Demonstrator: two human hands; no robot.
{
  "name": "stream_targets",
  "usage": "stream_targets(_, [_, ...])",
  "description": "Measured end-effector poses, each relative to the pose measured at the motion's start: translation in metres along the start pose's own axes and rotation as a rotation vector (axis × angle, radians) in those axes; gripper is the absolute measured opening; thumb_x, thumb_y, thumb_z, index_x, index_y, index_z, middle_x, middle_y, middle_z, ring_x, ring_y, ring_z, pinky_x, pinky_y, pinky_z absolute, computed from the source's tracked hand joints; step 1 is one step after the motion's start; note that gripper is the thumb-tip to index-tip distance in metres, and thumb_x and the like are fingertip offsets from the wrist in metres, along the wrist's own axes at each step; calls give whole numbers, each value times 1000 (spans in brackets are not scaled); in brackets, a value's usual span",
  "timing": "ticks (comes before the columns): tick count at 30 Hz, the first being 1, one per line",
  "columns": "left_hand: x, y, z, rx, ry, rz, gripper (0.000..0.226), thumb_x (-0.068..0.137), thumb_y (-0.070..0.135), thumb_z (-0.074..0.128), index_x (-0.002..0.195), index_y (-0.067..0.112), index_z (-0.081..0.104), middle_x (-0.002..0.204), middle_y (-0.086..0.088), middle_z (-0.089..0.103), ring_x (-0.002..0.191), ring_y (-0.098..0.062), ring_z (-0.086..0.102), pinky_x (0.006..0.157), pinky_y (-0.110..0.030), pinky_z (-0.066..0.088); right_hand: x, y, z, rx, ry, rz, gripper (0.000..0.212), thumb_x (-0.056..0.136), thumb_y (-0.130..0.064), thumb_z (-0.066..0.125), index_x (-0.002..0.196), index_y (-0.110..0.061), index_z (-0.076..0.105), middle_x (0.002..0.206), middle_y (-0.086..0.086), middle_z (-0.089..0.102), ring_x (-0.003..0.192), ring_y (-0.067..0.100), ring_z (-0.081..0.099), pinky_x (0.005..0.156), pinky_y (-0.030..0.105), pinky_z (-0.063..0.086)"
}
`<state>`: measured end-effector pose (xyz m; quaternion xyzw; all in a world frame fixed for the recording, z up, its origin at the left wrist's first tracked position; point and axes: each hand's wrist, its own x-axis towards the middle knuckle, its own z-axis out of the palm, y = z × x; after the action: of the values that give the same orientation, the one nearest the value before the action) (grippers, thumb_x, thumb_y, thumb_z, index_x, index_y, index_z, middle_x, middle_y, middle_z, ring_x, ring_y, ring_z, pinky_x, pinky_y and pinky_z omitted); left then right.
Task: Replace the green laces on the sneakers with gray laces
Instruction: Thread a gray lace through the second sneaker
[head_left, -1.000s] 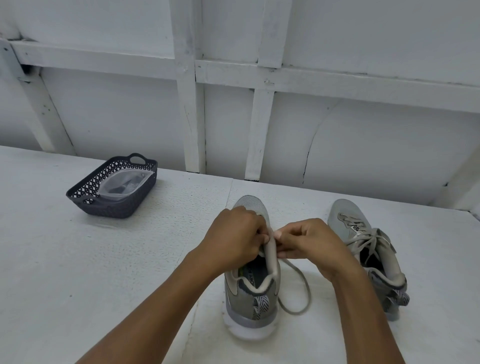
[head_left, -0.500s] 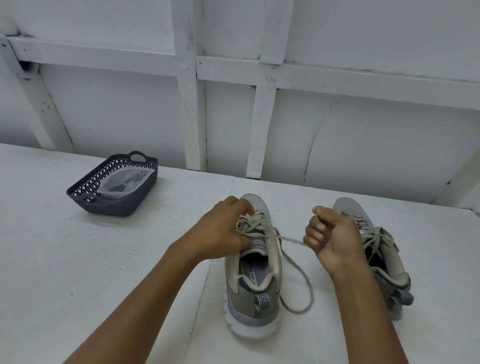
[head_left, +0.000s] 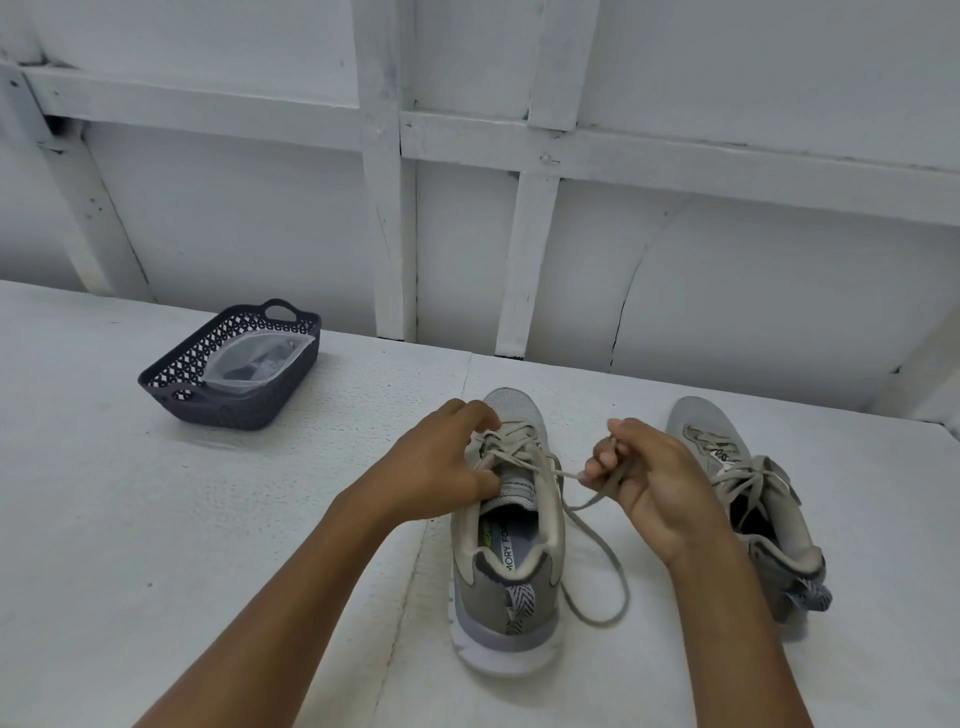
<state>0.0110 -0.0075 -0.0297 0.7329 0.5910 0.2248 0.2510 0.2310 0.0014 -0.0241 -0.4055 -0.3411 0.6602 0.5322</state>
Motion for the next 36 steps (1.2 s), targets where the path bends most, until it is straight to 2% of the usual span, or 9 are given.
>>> stream_targets(3, [-1,1,1,-10,31,78,47,83,27,72,126,30,53,128,11,49,115,-10,49,88,-25,44,0,6,2,-298,-31,-81,24,95,-9,60,77,-11,45,59,3,44,53,18,47,60,30,49])
stream_targets(6, [-1,2,-1,23,67,202,28,86,30,70,113,33,63,123,12,52,112,-5,45,84,-17,37,-3,2,-5,-669,-154,-180,10,90,-6,68,92,-10,60,65,-2,56,59,14,53,61,25,48])
stream_targets(9, [3,8,-4,168,37,302,16,92,34,66,106,32,71,116,10,56,106,-7,43,86,-24,38,-7,2,-4,-928,-267,-212,7,85,-8,75,88,-13,72,80,-5,71,75,7,63,72,19,52])
stream_targets(16, [14,24,-7,154,-118,266,19,96,26,59,99,16,74,101,0,58,94,-15,51,83,-34,44,-2,5,2,-1005,-186,-154,15,93,-2,61,82,-10,68,66,-4,66,60,9,58,64,29,53])
stream_targets(20, [18,29,-1,89,-129,67,34,90,30,51,66,7,58,86,-8,55,82,-25,54,78,-45,48,1,12,11,-759,-134,79,21,92,7,44,81,-7,55,57,1,47,44,10,33,44,23,28])
stream_targets(23, [18,35,3,-33,-95,-57,36,88,27,51,64,2,51,80,-16,58,64,-20,46,61,-38,40,5,14,11,-552,-69,173,20,96,4,43,83,-8,52,50,-1,39,40,8,25,37,19,22])
stream_targets(29, [14,43,-1,-125,-74,-140,27,91,18,52,76,-1,63,86,-18,61,70,-17,51,62,-30,37,-1,11,-6,-873,-225,-165,4,90,-15,71,93,-18,69,80,-14,67,71,3,59,65,15,47])
stream_targets(33, [9,40,-9,-122,-114,-56,22,91,23,63,94,3,71,102,-14,68,89,-22,61,77,-32,48,2,9,-6,-910,-239,-265,9,86,-6,74,87,-15,71,75,-11,68,69,4,58,68,17,47])
stream_targets(36, [5,38,-12,-77,-119,36,17,90,25,68,99,12,72,103,4,63,96,-14,60,81,-27,49,4,9,-5,-940,-227,-244,12,88,-5,71,82,-15,70,70,-8,66,63,6,54,65,20,46])
